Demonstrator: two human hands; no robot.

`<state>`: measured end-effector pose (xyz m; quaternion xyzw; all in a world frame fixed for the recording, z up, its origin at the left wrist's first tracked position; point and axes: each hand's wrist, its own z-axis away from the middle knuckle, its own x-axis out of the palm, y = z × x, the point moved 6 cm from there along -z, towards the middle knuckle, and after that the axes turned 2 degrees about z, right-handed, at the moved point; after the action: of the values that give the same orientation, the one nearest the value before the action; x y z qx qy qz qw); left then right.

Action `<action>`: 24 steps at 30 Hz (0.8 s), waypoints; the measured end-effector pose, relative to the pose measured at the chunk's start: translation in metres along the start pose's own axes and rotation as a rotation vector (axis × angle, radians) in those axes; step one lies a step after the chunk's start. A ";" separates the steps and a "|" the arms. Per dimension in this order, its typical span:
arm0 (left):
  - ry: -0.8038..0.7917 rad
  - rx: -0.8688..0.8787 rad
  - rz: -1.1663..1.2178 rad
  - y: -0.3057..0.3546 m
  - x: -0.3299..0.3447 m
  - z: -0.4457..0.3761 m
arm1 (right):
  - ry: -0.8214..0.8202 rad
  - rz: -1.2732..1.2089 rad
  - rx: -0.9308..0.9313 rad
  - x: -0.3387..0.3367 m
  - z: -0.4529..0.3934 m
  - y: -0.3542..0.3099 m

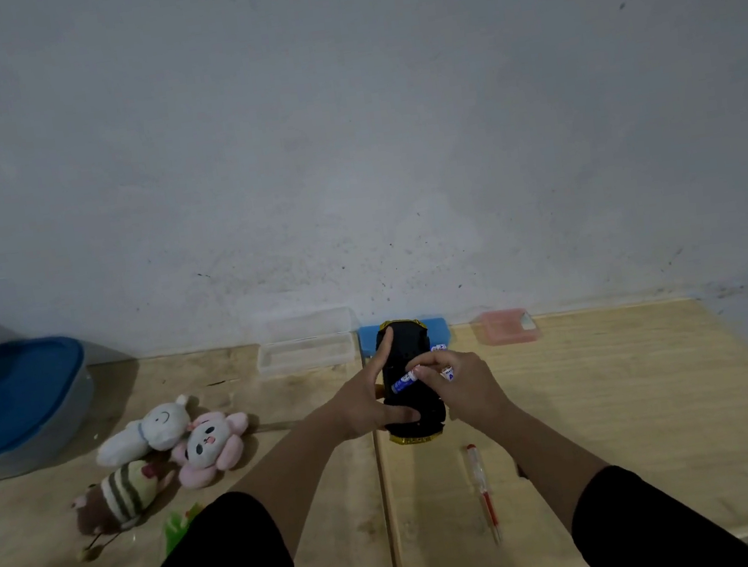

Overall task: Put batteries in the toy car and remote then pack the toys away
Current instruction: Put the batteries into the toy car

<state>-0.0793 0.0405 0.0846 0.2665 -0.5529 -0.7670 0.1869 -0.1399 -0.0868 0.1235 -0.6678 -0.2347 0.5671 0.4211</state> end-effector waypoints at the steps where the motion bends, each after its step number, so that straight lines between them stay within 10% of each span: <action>1: -0.006 -0.003 0.004 0.000 0.002 0.000 | -0.003 -0.068 0.039 0.000 0.000 0.001; 10: -0.002 -0.002 0.019 0.001 0.005 -0.001 | 0.056 -0.296 0.182 -0.002 -0.006 -0.002; 24: -0.011 -0.006 0.103 -0.003 0.001 0.002 | 0.037 0.059 0.043 -0.006 -0.017 -0.001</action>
<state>-0.0815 0.0428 0.0821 0.2331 -0.5646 -0.7595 0.2238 -0.1246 -0.0962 0.1278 -0.6758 -0.1947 0.5717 0.4225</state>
